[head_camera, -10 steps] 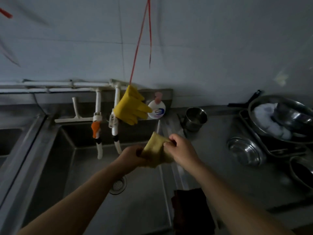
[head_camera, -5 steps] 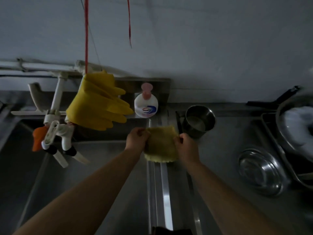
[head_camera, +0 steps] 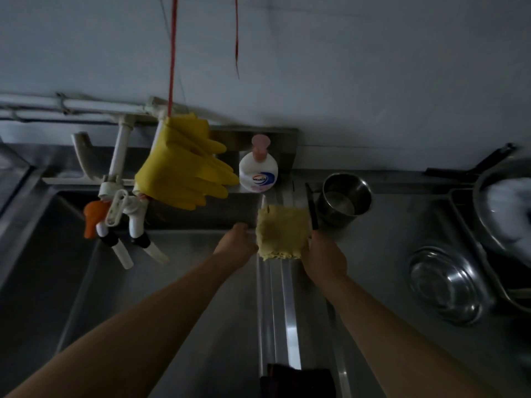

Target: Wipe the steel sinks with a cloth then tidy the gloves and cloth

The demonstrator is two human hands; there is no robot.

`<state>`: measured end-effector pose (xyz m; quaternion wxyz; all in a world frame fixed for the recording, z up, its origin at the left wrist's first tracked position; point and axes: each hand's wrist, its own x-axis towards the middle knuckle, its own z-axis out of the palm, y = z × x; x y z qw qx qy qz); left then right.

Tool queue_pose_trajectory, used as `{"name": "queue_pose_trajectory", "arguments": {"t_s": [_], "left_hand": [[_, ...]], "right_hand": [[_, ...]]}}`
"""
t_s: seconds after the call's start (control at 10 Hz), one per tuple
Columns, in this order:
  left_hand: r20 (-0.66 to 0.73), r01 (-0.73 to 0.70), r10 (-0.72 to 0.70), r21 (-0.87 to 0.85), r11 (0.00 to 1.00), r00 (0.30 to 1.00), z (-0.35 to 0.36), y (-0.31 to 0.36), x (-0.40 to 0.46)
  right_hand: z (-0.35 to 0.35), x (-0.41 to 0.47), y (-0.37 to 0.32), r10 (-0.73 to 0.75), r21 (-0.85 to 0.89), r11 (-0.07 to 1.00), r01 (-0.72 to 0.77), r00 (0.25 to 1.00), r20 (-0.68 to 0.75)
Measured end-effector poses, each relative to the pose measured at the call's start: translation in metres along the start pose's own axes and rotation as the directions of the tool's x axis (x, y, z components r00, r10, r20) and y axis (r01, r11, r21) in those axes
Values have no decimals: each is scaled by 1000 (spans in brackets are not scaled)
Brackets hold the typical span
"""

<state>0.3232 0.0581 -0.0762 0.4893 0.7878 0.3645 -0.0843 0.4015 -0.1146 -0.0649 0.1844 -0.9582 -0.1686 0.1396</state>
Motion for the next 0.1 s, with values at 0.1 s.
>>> {"name": "queue_pose_trajectory", "arguments": {"t_s": [0.1], "left_hand": [[-4,-108,112,203,973,994,-23,-4,-32]], "right_hand": [[-2,-29,-17,-70,-188,979,72,997,16]]}}
